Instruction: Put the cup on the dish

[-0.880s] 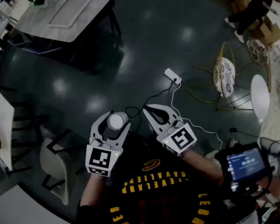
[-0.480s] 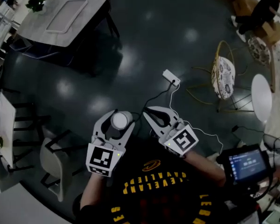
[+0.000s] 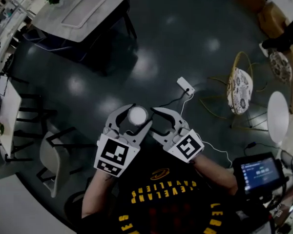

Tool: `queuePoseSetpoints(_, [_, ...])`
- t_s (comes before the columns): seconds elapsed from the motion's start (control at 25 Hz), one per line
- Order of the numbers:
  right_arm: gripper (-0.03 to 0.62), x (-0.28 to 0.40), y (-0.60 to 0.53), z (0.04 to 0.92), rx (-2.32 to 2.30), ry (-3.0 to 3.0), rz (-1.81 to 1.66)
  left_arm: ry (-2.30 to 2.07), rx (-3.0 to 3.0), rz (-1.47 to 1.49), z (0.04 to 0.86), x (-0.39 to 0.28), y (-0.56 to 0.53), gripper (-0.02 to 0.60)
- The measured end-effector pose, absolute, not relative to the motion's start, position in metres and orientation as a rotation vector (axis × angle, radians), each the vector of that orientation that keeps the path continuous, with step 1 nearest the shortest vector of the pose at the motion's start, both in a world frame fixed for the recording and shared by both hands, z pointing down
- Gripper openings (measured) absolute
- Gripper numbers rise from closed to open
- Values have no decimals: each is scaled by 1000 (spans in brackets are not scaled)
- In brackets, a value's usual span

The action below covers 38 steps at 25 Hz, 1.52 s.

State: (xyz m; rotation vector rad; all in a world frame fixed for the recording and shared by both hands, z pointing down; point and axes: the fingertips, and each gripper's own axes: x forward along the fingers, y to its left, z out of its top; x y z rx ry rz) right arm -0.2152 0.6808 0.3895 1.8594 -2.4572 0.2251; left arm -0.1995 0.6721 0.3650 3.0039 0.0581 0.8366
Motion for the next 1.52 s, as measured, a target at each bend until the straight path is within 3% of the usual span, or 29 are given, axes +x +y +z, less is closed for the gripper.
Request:
queuePoseSetpoints(0.76, [224, -242, 550, 387, 1902, -2376, 144, 106, 2981, 819, 363, -215, 562, 262])
queuePoseSetpoints(1.52, [224, -272, 466, 395, 1959, -2346, 272, 96, 2983, 570, 364, -243, 475, 262])
